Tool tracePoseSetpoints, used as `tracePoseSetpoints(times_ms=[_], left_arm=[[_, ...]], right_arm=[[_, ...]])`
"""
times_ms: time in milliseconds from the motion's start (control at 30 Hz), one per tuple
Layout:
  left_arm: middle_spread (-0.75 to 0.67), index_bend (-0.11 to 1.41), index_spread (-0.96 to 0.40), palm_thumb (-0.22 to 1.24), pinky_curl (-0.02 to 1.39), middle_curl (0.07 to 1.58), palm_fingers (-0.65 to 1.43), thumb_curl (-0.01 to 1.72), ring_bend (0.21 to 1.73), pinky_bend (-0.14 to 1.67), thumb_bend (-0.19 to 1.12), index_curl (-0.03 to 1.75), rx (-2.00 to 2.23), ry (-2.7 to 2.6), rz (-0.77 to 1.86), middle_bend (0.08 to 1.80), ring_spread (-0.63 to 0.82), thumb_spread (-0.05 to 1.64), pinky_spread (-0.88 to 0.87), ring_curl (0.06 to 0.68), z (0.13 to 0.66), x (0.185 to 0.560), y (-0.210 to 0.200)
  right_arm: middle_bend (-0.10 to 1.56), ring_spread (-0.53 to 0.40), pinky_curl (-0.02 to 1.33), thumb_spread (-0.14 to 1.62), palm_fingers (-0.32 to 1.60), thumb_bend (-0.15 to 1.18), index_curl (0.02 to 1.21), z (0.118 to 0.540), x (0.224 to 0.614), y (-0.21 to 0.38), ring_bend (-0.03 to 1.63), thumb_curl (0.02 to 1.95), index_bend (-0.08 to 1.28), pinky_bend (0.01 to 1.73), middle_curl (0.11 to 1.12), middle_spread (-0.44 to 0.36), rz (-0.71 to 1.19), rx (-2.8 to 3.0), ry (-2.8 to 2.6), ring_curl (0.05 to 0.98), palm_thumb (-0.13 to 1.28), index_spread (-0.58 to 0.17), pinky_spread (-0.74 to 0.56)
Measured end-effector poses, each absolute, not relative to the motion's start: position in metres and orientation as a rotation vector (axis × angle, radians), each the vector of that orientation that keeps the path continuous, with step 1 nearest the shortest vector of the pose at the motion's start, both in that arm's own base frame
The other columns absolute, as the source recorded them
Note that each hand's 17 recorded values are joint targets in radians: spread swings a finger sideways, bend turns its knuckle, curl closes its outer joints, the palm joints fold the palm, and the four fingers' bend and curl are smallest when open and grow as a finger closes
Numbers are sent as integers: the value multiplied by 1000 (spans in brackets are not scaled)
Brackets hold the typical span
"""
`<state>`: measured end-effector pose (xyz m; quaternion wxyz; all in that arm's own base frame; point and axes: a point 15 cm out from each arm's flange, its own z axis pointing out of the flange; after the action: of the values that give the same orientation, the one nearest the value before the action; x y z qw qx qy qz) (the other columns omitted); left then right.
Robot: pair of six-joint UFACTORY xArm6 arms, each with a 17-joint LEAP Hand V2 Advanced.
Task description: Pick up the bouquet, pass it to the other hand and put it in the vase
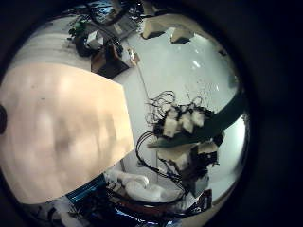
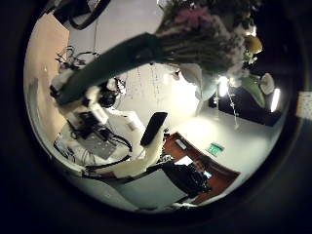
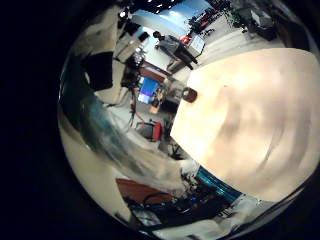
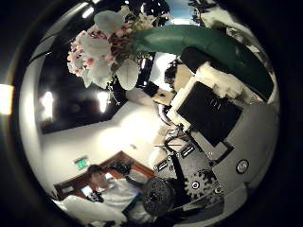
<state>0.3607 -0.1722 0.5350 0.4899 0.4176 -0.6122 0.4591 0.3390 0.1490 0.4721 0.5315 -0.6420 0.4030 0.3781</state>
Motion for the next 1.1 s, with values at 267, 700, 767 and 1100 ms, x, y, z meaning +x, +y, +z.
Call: tracePoseSetpoints(times_ms=[267, 700, 767, 1100], left_arm=[[-71, 135, 21, 315, 74, 549, 668, 350, 659, 698, -14, 385, 969, -1434, 1063, 562, 163, 968, 168, 190, 539, 353, -171], [-442, 533, -426, 845, 372, 854, 1238, 522, 1325, 1408, 122, 623, 856, -1271, 1114, 949, -417, 1017, -441, 478, 560, 357, -163], [-465, 614, -477, 867, 401, 884, 1208, 544, 1366, 1448, 119, 685, 868, -1282, 1147, 998, -421, 1023, -445, 499, 565, 359, -161], [-515, 740, -606, 908, 489, 966, 1097, 632, 1470, 1530, 74, 912, 932, -1494, 1287, 1115, -415, 1042, -443, 545, 617, 368, -131]], right_arm=[[1391, -178, 887, 748, 1150, 46, 814, 451, 338, 172, 1489, 1346, 1230, 1240, 725, -119, 893, -1625, 984, 661, 1192, -199, -210], [1348, -187, 886, 816, 1091, -68, 804, 443, 362, 166, 1440, 1208, 1176, 1197, 708, -125, 809, -1600, 1064, 646, 1011, -212, -242], [1293, -196, 854, 850, 1034, -62, 785, 440, 361, 166, 1406, 1127, 1086, 1166, 689, -130, 815, -1602, 1065, 624, 942, -231, -279], [758, -139, 745, 946, -20, -41, 546, 441, 363, 163, 1128, 778, 460, 1035, 500, -90, 817, -1592, 1063, 487, 763, -330, -147]])
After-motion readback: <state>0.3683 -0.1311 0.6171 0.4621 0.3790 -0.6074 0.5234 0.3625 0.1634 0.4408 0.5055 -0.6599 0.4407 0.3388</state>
